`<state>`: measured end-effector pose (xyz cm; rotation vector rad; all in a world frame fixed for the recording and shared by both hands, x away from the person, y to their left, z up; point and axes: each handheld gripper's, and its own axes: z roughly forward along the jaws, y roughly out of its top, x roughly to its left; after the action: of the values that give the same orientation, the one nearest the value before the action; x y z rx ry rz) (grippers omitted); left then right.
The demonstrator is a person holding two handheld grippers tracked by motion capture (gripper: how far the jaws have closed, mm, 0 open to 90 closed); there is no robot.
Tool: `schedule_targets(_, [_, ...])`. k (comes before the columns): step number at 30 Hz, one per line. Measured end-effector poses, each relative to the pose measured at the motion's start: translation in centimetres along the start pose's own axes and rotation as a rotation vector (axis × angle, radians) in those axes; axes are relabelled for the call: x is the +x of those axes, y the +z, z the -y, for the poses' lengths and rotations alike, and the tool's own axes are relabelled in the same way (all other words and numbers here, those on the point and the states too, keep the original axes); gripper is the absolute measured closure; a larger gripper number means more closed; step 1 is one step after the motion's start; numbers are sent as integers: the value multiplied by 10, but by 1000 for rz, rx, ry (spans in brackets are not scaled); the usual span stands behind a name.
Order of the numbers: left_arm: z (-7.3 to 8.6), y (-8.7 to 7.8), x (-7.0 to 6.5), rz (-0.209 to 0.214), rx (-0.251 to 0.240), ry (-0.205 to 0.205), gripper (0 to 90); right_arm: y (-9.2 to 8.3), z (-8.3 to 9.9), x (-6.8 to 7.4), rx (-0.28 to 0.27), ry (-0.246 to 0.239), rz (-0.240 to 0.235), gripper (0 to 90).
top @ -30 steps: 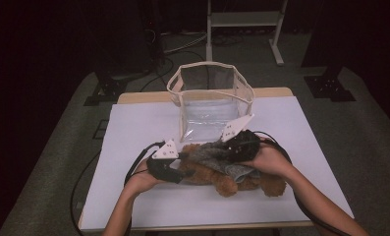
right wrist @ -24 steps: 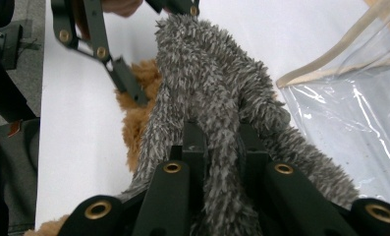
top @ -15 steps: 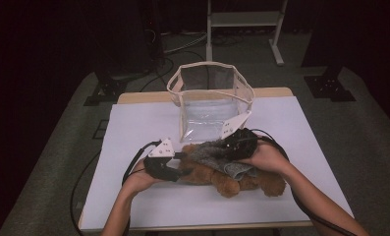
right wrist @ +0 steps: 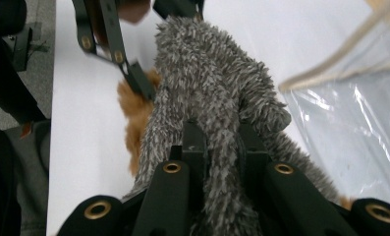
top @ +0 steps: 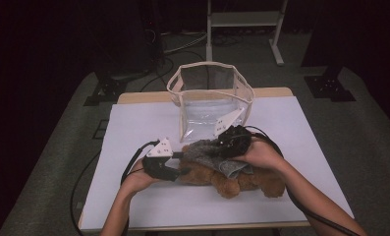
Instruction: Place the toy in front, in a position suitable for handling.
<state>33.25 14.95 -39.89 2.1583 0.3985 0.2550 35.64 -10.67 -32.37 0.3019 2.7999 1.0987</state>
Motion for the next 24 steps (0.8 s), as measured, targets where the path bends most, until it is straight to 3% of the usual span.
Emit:
schedule_targets(6, [0,2,-1,16,-5,1,406,7,1,3,39,-8,-46,779])
schedule_targets(13, [0,2,-3,31,-4,7,407,-2,-10,-13,1,13,6,779])
schedule_targets(17, [0,-2,-1,39,-11,12,427,8,-3,-16,41,33,-12,780])
schedule_targets(20, [0,1,-3,64,-15,7,443,7,1,-14,37,44,-56,780])
schedule_targets(24, [0,5,-6,78,-3,11,438,1,-8,-18,23,41,-32,780])
